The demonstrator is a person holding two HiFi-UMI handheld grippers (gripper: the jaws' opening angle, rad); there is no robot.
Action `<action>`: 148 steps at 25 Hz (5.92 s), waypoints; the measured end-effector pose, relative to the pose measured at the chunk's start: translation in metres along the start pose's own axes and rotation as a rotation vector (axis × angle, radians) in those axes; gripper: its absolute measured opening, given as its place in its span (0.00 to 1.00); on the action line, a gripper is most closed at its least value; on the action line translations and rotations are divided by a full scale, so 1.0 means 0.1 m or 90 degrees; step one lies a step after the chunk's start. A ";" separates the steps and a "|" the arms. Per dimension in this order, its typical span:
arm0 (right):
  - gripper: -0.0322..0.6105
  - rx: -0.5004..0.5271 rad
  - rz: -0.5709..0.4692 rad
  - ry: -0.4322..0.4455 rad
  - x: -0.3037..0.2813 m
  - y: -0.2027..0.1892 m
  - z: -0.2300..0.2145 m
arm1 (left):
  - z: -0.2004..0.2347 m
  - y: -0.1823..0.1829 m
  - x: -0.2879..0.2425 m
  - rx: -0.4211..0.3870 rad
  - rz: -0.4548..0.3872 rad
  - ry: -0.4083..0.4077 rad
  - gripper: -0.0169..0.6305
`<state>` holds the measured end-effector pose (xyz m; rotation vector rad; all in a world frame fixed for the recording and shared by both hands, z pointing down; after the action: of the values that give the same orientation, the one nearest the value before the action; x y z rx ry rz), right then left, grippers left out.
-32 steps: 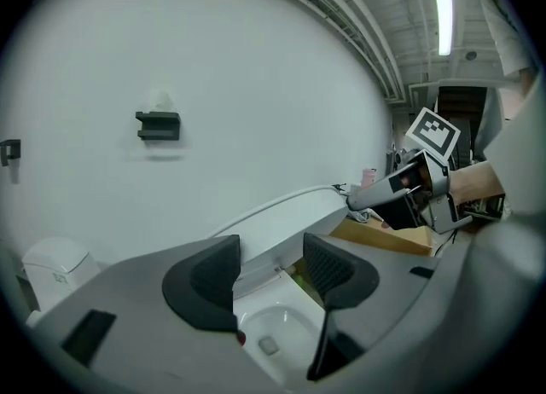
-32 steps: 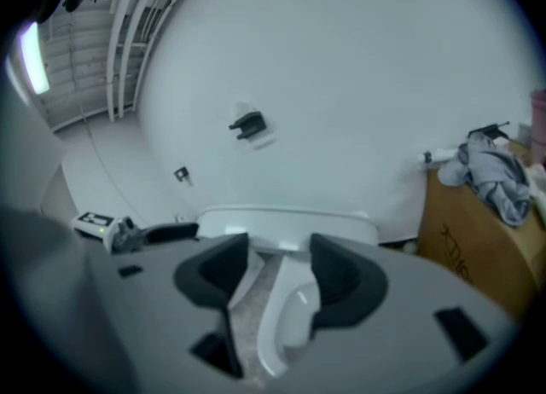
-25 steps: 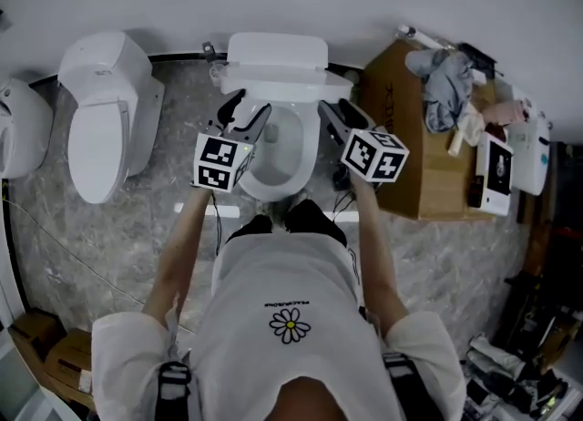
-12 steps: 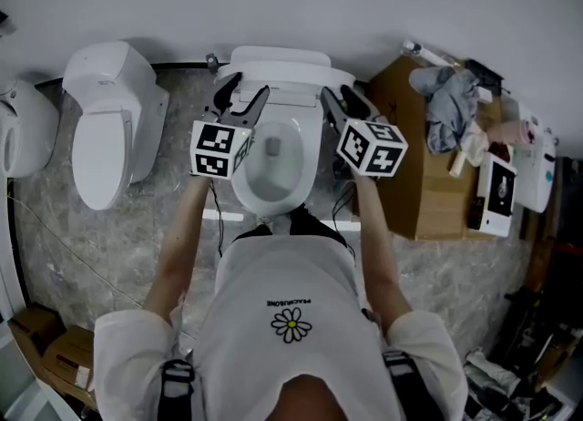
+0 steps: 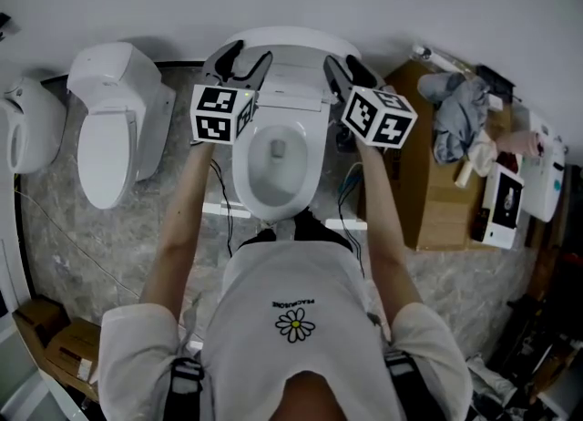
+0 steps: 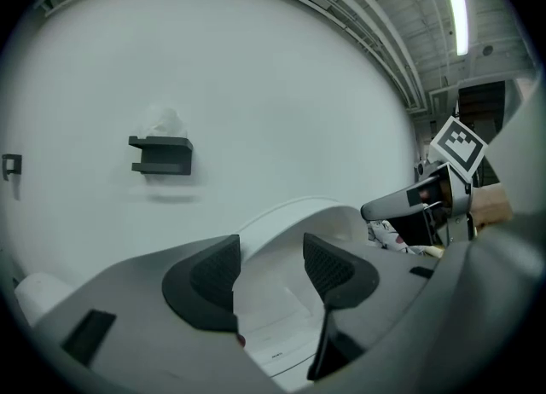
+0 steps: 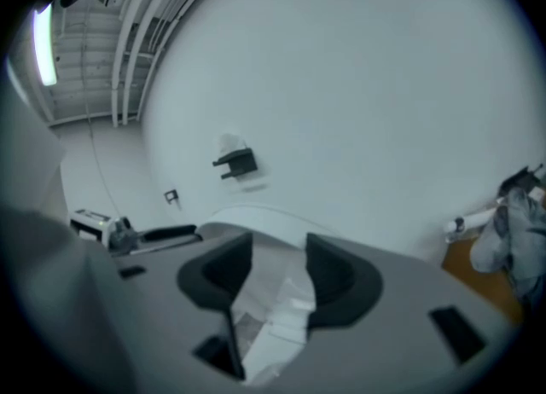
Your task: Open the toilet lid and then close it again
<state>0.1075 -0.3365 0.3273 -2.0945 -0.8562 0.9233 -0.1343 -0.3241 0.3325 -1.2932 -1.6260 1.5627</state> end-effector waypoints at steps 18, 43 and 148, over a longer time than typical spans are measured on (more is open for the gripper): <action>0.37 0.042 0.011 -0.029 -0.85 0.58 -0.21 | 0.53 0.18 -0.93 0.014 0.027 0.012 0.41; 0.37 0.085 0.033 -0.053 -1.23 0.79 -0.30 | 0.69 0.24 -1.36 -0.026 0.090 0.035 0.41; 0.32 0.152 -0.066 -0.105 -0.81 0.39 -0.37 | 0.63 0.05 -0.86 -0.033 0.087 0.054 0.27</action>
<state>0.1054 -0.4326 0.3439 -1.7730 -0.8823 1.0971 -0.1544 -0.4288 0.3365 -1.5045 -1.5641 1.5314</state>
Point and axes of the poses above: the fingertips, and each gripper's own axes: x backward along the fingers, z to its left, y out of its top, the point moved 9 cm from there along x, backward along the fingers, and after that the axes turned 12 degrees about -x, right-handed, at the moved point
